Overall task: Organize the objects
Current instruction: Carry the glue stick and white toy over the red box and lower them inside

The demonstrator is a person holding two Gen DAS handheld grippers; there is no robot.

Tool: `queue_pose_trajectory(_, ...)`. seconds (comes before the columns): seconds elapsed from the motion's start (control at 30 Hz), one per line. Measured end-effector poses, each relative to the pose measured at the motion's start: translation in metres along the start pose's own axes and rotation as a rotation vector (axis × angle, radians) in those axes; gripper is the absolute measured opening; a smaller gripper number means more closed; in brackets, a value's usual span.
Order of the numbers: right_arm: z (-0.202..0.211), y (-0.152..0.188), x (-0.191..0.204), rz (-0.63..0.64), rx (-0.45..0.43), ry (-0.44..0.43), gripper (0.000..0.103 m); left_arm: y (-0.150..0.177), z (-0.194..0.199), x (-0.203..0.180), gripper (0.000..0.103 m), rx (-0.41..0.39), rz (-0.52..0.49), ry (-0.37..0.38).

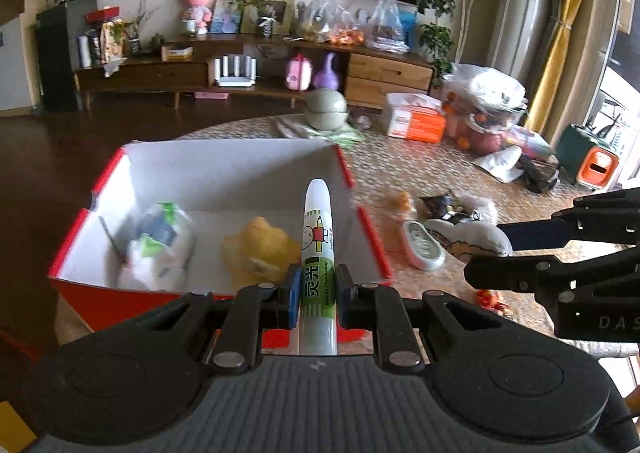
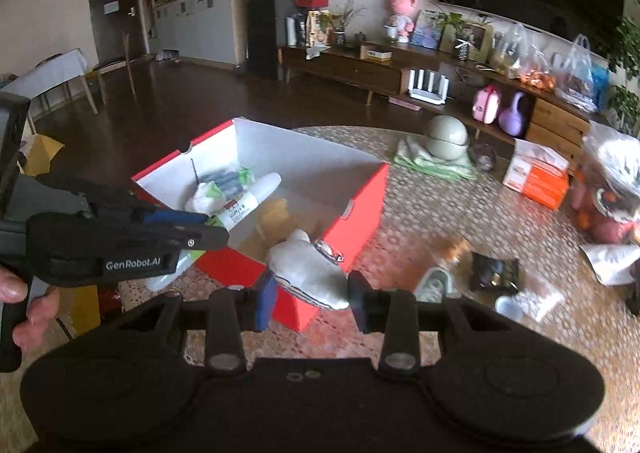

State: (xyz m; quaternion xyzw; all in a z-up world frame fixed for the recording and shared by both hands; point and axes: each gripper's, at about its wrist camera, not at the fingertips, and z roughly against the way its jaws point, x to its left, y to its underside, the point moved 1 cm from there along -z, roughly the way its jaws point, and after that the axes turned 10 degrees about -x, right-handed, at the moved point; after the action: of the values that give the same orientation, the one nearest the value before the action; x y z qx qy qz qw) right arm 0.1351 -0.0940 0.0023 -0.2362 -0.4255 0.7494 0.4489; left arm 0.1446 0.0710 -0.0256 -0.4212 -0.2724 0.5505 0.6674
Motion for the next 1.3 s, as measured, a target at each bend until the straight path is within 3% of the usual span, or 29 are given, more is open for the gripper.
queue_pose_trajectory(0.67,-0.094,-0.038,0.024,0.038,0.027,-0.009,0.037,-0.033,-0.037,0.071,0.017,0.028,-0.038,-0.134)
queue_pose_trajectory(1.1,-0.177,-0.041,0.009,0.033,0.122,0.052,0.037,-0.021,-0.111,0.083,0.017,0.178,-0.078,-0.157)
queue_pose_trajectory(1.3,-0.194,-0.036,0.014,0.05,0.156,0.048,0.037,-0.014,-0.129,0.088,0.017,0.225,-0.086,-0.161)
